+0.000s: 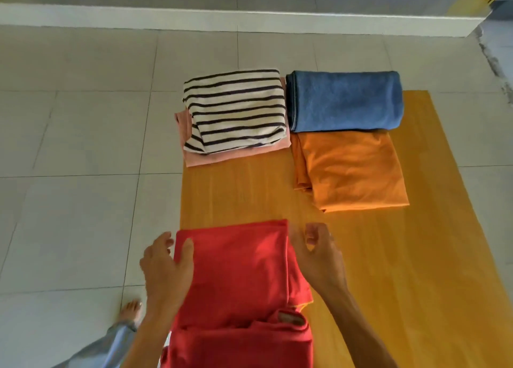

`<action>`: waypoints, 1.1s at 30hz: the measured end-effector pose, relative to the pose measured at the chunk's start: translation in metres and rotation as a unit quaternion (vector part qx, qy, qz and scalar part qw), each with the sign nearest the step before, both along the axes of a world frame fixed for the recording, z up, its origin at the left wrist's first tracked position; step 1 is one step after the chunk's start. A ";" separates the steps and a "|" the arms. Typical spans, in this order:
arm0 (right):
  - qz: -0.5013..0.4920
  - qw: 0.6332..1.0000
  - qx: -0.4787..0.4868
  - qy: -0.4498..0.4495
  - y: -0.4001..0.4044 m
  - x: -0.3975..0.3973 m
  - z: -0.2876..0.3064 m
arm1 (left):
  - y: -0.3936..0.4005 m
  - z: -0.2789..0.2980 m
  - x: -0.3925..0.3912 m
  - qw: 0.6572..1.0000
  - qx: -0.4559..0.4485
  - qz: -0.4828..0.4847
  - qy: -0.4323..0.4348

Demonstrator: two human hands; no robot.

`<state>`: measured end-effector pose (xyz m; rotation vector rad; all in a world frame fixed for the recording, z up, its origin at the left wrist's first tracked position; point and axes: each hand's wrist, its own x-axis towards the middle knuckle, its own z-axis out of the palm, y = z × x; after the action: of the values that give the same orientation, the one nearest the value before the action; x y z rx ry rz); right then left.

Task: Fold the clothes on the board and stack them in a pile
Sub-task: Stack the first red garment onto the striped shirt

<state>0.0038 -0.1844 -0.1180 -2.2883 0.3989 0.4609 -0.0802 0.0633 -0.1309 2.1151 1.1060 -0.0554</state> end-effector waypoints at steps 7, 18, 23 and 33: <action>0.048 0.992 0.013 0.114 0.016 -0.051 0.005 | -0.010 -0.004 -0.056 0.996 -0.011 -0.031 0.078; 0.027 0.996 0.081 0.006 0.031 -0.030 0.009 | 0.004 0.014 -0.020 0.969 -0.246 -0.008 -0.018; 0.018 0.988 0.139 -0.060 0.029 0.008 0.021 | 0.013 0.024 0.003 0.979 -0.196 -0.037 -0.048; 0.054 0.978 0.163 -0.114 0.067 0.157 0.065 | 0.057 0.060 0.138 0.984 -0.092 -0.073 -0.136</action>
<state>0.1604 -0.1177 -0.0530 -2.0189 0.0752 0.2871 0.0575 0.1201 -0.0705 1.9658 0.7544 0.0577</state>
